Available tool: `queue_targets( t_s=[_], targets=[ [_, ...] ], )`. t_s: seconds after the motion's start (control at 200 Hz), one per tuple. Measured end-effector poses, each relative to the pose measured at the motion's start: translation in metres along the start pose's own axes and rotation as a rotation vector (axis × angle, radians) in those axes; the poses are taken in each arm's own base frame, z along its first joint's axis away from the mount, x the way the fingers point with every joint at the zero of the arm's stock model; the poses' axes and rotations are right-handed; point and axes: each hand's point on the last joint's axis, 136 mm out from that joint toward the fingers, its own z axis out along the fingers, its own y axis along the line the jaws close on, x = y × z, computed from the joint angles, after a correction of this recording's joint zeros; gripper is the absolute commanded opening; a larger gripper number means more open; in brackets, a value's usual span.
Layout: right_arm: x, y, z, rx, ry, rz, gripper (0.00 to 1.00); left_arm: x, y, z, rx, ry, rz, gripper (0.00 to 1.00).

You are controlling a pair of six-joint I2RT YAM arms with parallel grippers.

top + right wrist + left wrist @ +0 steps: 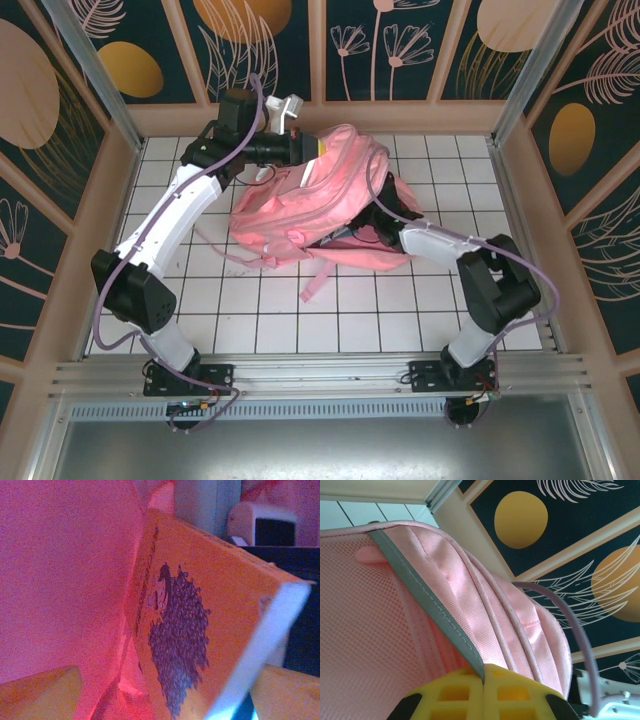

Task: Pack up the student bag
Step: Place the book in the student bag, then close the student bag at the center of the table.

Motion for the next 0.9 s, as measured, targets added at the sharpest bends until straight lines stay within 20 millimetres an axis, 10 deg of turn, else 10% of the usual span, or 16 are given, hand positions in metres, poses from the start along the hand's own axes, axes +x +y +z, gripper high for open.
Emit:
queue_targets(
  t_s=[0.235,0.54,0.901],
  targets=[
    [-0.021,0.044,-0.088,-0.029,-0.2,-0.193,0.81,0.0,0.012,0.001,-0.006,-0.012,-0.006,0.0],
    [-0.055,-0.018,-0.205,0.287,-0.559,-0.193,0.62,0.023,0.027,0.004,-0.016,0.007,-0.023,0.0],
    [-0.063,-0.078,-0.219,0.468,-0.561,-0.165,0.44,0.062,0.054,0.012,-0.038,0.07,-0.049,0.0]
  ],
)
